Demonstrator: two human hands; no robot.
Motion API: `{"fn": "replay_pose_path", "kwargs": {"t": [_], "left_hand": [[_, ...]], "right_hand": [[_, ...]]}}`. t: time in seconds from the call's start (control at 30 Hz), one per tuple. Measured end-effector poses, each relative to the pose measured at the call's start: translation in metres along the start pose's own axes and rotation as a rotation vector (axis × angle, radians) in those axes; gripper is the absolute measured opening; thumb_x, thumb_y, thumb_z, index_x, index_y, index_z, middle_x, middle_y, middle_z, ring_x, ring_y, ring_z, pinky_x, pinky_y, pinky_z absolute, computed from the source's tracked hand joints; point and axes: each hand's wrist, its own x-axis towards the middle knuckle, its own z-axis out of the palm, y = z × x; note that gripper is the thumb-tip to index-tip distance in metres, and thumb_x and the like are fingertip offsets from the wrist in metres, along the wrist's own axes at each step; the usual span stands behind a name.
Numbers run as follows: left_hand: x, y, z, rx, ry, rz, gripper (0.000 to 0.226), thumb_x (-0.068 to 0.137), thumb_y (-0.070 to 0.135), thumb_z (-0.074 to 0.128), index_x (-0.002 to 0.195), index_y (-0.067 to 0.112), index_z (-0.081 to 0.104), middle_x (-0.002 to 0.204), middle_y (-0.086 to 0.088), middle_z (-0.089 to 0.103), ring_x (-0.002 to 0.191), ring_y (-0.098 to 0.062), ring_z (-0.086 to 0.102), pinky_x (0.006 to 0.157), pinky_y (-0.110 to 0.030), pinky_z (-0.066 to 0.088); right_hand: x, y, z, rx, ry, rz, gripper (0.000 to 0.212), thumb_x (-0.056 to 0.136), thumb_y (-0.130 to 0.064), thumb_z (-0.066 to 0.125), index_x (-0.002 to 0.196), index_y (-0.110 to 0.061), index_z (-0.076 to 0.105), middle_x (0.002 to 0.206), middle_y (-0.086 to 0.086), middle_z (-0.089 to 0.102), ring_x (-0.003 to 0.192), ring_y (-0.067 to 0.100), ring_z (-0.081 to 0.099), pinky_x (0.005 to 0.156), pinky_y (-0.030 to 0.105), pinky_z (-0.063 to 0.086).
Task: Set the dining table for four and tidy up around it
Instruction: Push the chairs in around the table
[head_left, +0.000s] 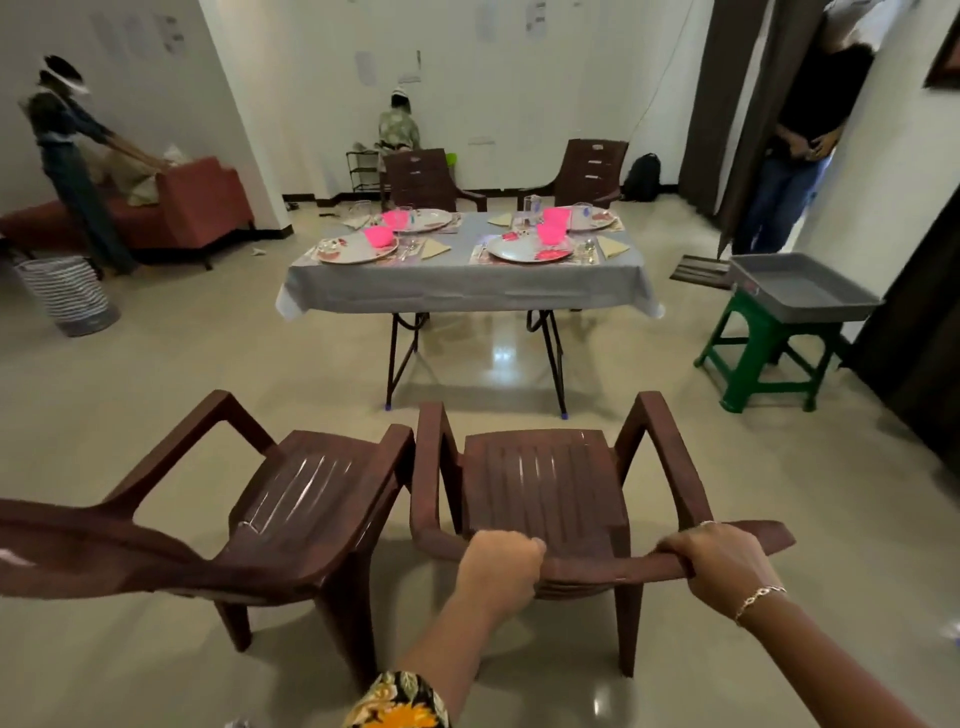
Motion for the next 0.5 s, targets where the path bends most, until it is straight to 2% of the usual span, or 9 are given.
{"fn": "replay_pose_path", "kwargs": {"t": [0.13,0.3,0.5], "left_hand": [[0.012,-0.019,0.003,-0.010,0.008,0.058,0.025,0.086,0.004,0.042,0.106,0.008,0.057,0.107,-0.013,0.065,0.101,-0.034,0.060,0.080,-0.040,0.044],[0.028,-0.039,0.004,0.000,0.030,0.100,0.025,0.088,0.006,0.043,0.108,0.009,0.057,0.111,-0.011,0.064,0.104,-0.031,0.059,0.083,-0.040,0.044],[0.048,-0.070,0.003,0.012,0.055,0.082,0.026,0.088,0.007,0.044,0.111,0.013,0.056,0.112,-0.006,0.064,0.105,-0.028,0.060,0.085,-0.037,0.044]], "right_hand": [[0.009,-0.009,0.002,-0.001,0.014,0.022,0.048,0.081,-0.006,0.041,0.112,-0.037,0.058,0.104,-0.014,0.065,0.103,0.009,0.056,0.077,0.022,0.045],[0.022,-0.017,0.005,-0.019,0.032,0.055,0.042,0.083,-0.007,0.043,0.111,-0.033,0.058,0.102,-0.012,0.066,0.101,0.010,0.057,0.079,0.023,0.046],[0.054,-0.027,0.006,-0.006,0.071,0.001,0.034,0.087,-0.010,0.043,0.111,-0.029,0.059,0.101,-0.008,0.067,0.099,0.016,0.060,0.080,0.028,0.049]]}}
